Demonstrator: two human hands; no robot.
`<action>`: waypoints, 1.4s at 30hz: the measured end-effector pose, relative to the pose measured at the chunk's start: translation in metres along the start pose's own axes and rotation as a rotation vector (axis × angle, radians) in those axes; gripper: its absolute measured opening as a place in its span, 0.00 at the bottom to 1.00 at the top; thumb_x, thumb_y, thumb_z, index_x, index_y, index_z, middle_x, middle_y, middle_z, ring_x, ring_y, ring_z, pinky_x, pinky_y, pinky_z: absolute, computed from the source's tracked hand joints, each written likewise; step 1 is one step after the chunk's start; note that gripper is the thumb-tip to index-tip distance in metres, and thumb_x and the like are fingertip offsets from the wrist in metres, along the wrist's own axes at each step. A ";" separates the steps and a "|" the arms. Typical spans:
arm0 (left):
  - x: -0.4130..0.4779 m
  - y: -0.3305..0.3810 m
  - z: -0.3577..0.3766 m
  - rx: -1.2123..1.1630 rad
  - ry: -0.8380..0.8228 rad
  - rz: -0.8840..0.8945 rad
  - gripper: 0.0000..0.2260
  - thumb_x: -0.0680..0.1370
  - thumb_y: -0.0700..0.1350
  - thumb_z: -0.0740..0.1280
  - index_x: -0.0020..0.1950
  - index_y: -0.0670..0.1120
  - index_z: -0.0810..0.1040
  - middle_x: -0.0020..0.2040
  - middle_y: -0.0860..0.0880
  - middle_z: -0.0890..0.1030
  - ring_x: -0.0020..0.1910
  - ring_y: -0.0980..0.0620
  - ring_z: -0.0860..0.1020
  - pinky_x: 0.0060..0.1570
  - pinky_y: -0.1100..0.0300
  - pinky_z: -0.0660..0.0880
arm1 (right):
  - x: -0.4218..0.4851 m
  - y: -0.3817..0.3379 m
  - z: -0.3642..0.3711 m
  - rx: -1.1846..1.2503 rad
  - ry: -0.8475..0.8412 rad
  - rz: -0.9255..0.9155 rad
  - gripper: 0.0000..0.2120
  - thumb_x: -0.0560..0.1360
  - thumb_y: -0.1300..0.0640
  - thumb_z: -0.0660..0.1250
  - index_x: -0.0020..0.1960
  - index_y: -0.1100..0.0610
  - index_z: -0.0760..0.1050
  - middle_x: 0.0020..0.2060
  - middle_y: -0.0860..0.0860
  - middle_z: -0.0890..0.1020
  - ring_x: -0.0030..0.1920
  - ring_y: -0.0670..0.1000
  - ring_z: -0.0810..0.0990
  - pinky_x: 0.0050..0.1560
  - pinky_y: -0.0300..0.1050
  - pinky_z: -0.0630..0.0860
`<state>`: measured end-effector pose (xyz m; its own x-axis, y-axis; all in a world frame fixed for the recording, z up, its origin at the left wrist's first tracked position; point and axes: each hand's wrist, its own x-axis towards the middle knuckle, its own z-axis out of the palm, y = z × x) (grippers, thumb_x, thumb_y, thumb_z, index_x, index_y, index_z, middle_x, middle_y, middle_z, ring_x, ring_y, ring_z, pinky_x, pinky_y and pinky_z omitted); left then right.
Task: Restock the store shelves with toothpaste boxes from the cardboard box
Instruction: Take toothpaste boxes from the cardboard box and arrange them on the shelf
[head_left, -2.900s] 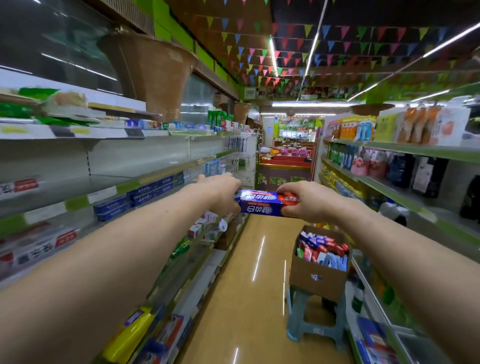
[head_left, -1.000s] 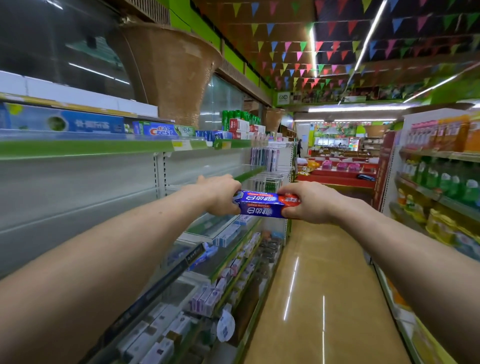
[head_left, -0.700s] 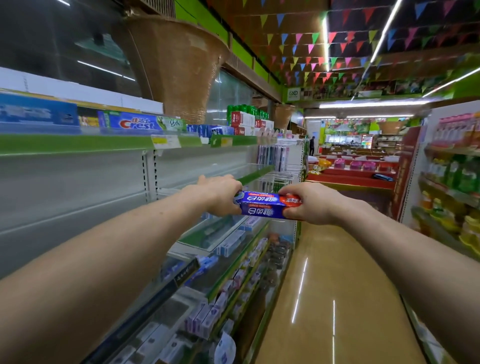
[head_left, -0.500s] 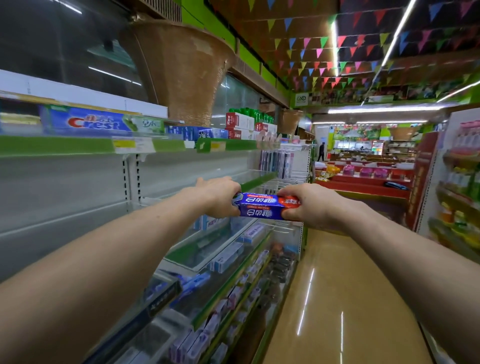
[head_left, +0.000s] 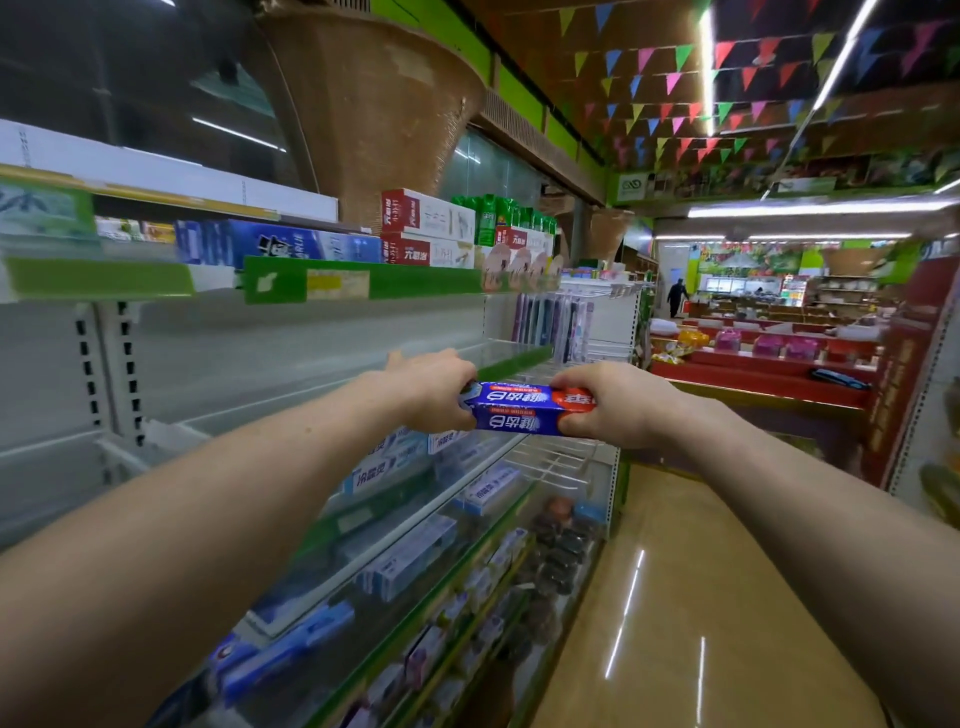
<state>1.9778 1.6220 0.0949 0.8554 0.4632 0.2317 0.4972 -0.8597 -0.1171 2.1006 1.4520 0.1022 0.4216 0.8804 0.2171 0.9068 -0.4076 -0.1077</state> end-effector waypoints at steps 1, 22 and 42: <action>0.011 0.000 0.003 -0.001 0.001 0.000 0.19 0.74 0.59 0.67 0.61 0.52 0.72 0.55 0.52 0.75 0.53 0.50 0.74 0.57 0.48 0.66 | 0.010 0.008 0.003 0.004 -0.003 -0.003 0.26 0.76 0.47 0.66 0.72 0.46 0.64 0.64 0.48 0.74 0.61 0.50 0.74 0.61 0.54 0.75; 0.300 -0.034 0.057 0.044 0.014 -0.063 0.20 0.75 0.59 0.67 0.62 0.52 0.71 0.55 0.50 0.72 0.52 0.50 0.73 0.56 0.48 0.66 | 0.298 0.164 0.037 0.004 0.018 -0.088 0.26 0.77 0.46 0.66 0.72 0.47 0.63 0.65 0.48 0.73 0.62 0.50 0.73 0.59 0.51 0.75; 0.488 -0.056 0.118 0.024 -0.025 -0.446 0.16 0.73 0.57 0.70 0.53 0.50 0.72 0.50 0.50 0.76 0.46 0.49 0.75 0.43 0.56 0.69 | 0.541 0.276 0.081 0.047 -0.041 -0.463 0.25 0.76 0.47 0.66 0.71 0.44 0.64 0.64 0.47 0.73 0.61 0.49 0.73 0.60 0.52 0.74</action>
<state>2.3841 1.9216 0.1002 0.5598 0.7928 0.2410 0.8212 -0.5696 -0.0338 2.5783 1.8357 0.1117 -0.0289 0.9763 0.2143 0.9978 0.0410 -0.0523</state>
